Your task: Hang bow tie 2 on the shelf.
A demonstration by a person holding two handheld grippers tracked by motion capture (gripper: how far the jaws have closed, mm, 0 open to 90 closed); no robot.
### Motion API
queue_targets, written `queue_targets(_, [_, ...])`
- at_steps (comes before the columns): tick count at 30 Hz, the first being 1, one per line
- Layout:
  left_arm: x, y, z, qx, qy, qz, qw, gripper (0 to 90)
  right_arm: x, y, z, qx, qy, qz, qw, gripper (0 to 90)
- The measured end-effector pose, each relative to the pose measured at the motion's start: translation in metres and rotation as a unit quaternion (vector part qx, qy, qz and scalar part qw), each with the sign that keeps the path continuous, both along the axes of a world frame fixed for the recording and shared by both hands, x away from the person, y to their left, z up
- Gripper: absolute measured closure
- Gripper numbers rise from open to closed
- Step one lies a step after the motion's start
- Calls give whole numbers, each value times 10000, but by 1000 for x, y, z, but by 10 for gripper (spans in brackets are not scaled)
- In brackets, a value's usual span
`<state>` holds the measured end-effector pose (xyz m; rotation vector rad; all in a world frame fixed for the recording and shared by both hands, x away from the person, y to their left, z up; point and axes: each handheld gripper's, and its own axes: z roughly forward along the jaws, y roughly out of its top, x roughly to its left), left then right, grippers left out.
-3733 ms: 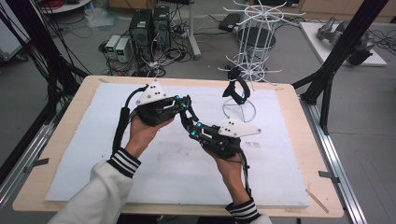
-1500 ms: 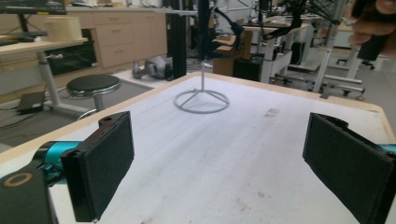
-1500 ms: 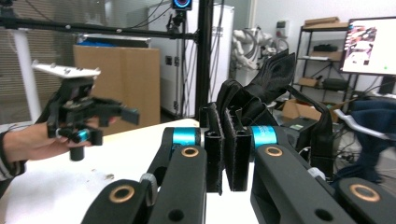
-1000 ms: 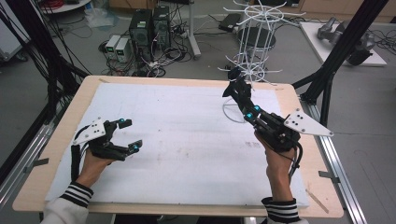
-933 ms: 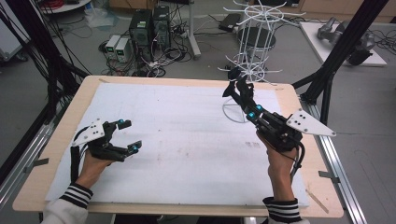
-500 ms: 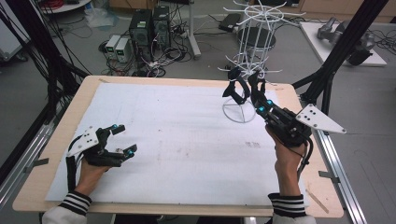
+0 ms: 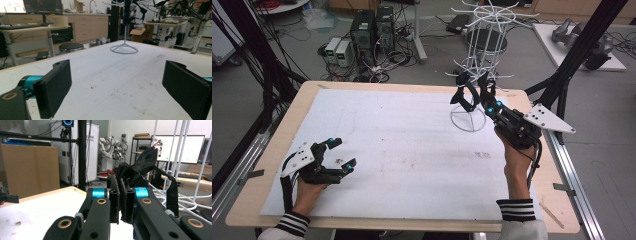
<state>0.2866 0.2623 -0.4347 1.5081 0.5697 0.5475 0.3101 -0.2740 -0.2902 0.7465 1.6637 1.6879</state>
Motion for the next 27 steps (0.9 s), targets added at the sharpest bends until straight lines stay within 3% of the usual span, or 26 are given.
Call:
queue_targets(12, [-3,3,-4,-80,-192,462,9987,94,15,1,-4,-63,52,-43,10000,878])
queue_targets(18, [-3,4,-6,-112,-202,573,9981,93,21,5,-6,-112,52,-34,9999,878])
queue_targets(27, [-1,6,-11,-133,-163,660,9976,94,29,8,-11,-265,223,-19,9994,877])
